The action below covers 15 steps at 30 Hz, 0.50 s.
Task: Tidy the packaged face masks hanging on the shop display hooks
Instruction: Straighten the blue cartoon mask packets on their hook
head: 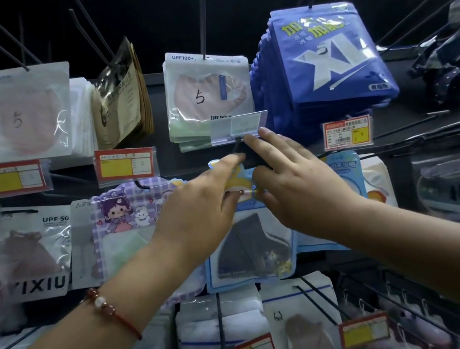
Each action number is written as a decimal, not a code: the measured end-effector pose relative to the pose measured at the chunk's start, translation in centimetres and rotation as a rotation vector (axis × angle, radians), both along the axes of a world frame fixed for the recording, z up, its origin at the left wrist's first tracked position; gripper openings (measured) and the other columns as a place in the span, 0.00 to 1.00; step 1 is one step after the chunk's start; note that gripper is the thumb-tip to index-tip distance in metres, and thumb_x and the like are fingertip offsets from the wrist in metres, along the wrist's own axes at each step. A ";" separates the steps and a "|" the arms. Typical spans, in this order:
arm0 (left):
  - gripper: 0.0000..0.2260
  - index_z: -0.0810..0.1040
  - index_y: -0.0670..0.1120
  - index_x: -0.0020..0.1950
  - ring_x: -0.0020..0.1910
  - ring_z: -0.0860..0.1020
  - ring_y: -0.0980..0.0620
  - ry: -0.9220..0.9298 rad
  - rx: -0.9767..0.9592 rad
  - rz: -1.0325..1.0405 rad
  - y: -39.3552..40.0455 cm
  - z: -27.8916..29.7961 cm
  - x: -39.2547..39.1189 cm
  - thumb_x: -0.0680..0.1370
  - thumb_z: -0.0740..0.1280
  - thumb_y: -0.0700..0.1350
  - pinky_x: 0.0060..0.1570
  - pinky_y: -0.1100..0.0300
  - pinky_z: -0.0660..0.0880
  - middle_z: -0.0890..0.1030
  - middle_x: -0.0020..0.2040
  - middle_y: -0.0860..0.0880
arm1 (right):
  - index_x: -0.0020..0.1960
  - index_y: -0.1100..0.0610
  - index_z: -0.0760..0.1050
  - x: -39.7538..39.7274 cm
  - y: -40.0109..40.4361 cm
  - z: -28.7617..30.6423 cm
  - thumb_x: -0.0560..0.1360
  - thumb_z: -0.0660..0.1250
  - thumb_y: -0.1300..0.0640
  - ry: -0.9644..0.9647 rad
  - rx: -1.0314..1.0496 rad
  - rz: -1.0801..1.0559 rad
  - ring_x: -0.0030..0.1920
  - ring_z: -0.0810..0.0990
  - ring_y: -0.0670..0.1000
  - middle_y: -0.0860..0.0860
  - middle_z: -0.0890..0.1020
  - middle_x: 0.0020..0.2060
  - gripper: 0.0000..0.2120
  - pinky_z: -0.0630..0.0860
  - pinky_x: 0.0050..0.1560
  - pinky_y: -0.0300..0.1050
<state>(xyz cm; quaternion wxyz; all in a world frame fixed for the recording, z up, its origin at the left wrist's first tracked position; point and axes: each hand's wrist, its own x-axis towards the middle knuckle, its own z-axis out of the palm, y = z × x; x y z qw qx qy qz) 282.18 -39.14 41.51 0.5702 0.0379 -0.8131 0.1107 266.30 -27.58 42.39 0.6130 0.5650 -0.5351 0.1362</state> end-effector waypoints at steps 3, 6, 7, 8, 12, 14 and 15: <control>0.22 0.67 0.58 0.74 0.51 0.82 0.49 0.011 0.026 -0.031 0.1 -0.4 -0.4 0.81 0.66 0.47 0.43 0.60 0.71 0.83 0.59 0.53 | 0.49 0.60 0.77 0.1 0.2 0.2 0.75 0.66 0.56 -0.005 -0.011 0.009 0.74 0.64 0.64 0.63 0.69 0.71 0.07 0.64 0.72 0.61; 0.22 0.69 0.59 0.73 0.50 0.83 0.52 0.026 0.002 -0.061 0.0 -0.7 -0.5 0.81 0.67 0.46 0.44 0.58 0.76 0.83 0.58 0.55 | 0.51 0.58 0.78 0.0 0.5 0.2 0.76 0.62 0.54 -0.014 -0.022 0.006 0.74 0.64 0.63 0.60 0.70 0.71 0.11 0.63 0.73 0.58; 0.21 0.70 0.58 0.72 0.52 0.82 0.52 0.033 -0.004 -0.068 -0.2 -0.7 -0.5 0.81 0.67 0.46 0.46 0.57 0.78 0.83 0.60 0.55 | 0.53 0.58 0.78 0.0 0.7 0.3 0.76 0.62 0.54 -0.017 -0.026 0.003 0.74 0.64 0.62 0.59 0.70 0.72 0.11 0.61 0.73 0.57; 0.20 0.72 0.57 0.72 0.55 0.81 0.53 0.036 -0.006 -0.076 -0.5 -0.6 -0.5 0.81 0.67 0.45 0.49 0.56 0.79 0.82 0.61 0.56 | 0.56 0.58 0.78 -0.1 0.9 0.3 0.75 0.65 0.54 -0.022 -0.025 0.002 0.74 0.64 0.62 0.59 0.70 0.72 0.13 0.60 0.73 0.56; 0.17 0.76 0.54 0.70 0.56 0.81 0.50 0.049 0.025 -0.125 -2.0 -0.4 -0.3 0.81 0.65 0.44 0.50 0.49 0.79 0.82 0.60 0.53 | 0.66 0.59 0.74 -0.1 1.4 0.3 0.72 0.71 0.53 -0.033 -0.011 -0.038 0.74 0.64 0.62 0.59 0.70 0.72 0.24 0.61 0.73 0.56; 0.17 0.76 0.53 0.70 0.53 0.81 0.51 0.066 0.057 -0.152 -2.4 -0.2 -0.3 0.82 0.66 0.44 0.49 0.50 0.79 0.82 0.58 0.52 | 0.67 0.59 0.73 0.0 1.4 0.3 0.71 0.71 0.54 -0.032 -0.008 -0.056 0.74 0.64 0.62 0.59 0.69 0.72 0.26 0.60 0.73 0.56; 0.17 0.76 0.53 0.71 0.51 0.80 0.52 0.072 0.077 -0.168 -2.4 0.0 -0.4 0.82 0.66 0.44 0.49 0.51 0.78 0.82 0.56 0.52 | 0.67 0.59 0.73 0.1 1.4 0.3 0.71 0.71 0.54 -0.031 -0.007 -0.062 0.74 0.64 0.62 0.59 0.69 0.72 0.26 0.59 0.73 0.55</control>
